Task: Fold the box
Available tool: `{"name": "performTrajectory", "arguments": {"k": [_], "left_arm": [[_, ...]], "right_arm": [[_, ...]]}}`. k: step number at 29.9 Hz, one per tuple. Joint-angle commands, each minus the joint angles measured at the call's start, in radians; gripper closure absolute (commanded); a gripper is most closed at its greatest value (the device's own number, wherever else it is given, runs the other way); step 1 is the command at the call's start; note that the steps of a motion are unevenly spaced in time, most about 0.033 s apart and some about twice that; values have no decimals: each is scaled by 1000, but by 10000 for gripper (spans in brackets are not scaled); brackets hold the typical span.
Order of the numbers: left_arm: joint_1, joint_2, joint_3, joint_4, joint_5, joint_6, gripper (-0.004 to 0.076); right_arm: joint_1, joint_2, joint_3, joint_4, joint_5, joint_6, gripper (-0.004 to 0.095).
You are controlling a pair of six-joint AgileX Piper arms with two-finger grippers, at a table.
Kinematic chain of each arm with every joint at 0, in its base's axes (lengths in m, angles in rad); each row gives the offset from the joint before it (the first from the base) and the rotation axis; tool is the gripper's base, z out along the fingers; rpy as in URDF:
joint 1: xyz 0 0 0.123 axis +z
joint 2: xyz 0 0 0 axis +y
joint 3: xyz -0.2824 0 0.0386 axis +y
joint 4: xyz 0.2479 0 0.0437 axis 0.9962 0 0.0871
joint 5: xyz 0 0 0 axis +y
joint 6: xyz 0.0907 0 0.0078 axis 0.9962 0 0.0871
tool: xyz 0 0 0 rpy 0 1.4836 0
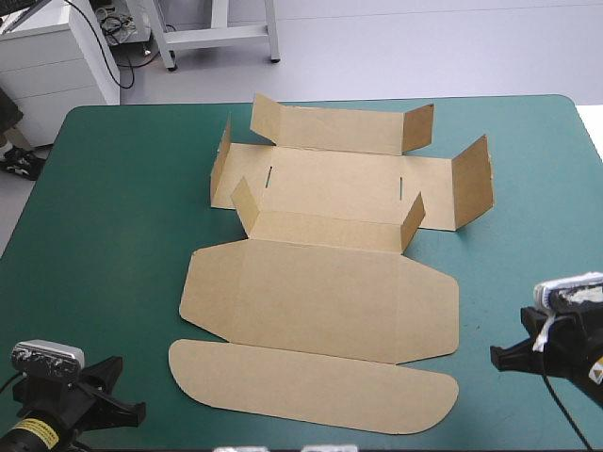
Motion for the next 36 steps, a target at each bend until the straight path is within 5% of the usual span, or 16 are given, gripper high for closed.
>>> {"name": "performTrajectory", "arguments": {"k": [1,10,20,23,36], "left_arm": [[-2,16,-31,-5,-62,-8,731],[-2,16,-31,-5,-62,-8,731],[-2,16,-31,-5,-62,-8,731],[-2,16,-31,-5,-62,-8,731],[-2,16,-31,-5,-62,-8,731]], "right_arm": [[1,113,-131,-8,-32,-9,913],[1,353,-313,-39,15,-9,869],[1,583,-463,-30,121,55,354],[1,659,-546,-18,190,39,342],[1,967,-841,209,191,39,342]]}}
